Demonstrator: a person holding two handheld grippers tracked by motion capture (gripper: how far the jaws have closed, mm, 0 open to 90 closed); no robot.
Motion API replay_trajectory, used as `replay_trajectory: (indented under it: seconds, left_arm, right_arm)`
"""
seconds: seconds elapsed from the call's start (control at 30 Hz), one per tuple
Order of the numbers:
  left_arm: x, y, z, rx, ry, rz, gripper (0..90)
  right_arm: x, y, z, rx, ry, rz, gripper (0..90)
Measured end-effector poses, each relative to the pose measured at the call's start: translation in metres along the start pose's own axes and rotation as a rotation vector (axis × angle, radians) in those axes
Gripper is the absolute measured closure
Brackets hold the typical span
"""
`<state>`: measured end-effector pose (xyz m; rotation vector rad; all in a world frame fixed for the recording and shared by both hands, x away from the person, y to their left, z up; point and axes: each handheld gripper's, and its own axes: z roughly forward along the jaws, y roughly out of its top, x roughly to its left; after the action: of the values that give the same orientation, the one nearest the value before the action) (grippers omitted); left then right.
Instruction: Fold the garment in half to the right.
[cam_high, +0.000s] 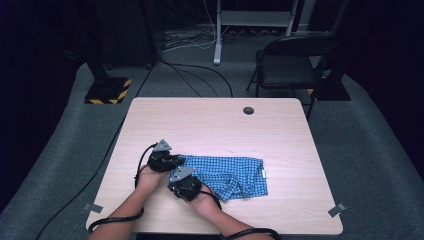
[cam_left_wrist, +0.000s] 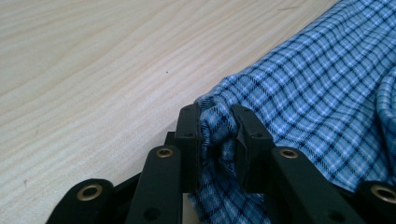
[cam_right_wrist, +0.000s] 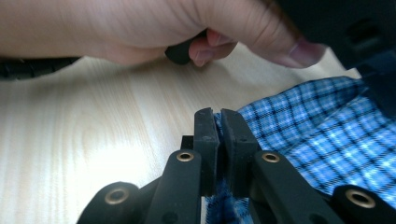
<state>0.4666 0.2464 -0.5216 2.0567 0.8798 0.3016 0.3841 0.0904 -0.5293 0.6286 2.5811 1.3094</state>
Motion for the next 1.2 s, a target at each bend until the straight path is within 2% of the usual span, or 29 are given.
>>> replay_trajectory:
  seconds: [0.37, 0.53, 0.77, 1.07, 1.2]
  left_arm:
    - [-0.005, 0.015, -0.024, -0.063, 0.011, 0.027, 74.6]
    - [-0.008, 0.02, -0.037, -0.066, 0.022, 0.043, 75.0]
    - [-0.012, 0.028, -0.066, -0.091, 0.043, 0.069, 75.4]
    - [-0.013, 0.035, -0.102, -0.079, 0.086, 0.105, 75.4]
    - [-0.013, 0.039, -0.114, -0.084, 0.105, 0.108, 75.4]
  right_arm:
    - [0.002, 0.012, -0.023, -0.095, 0.021, -0.004, 84.7]
    - [0.008, 0.02, -0.03, -0.129, 0.038, -0.016, 84.7]
    - [0.018, 0.034, -0.038, -0.177, 0.08, -0.04, 84.8]
    - [0.033, 0.056, -0.043, -0.227, 0.114, -0.079, 84.7]
    - [0.039, 0.066, -0.045, -0.248, 0.125, -0.086, 84.6]
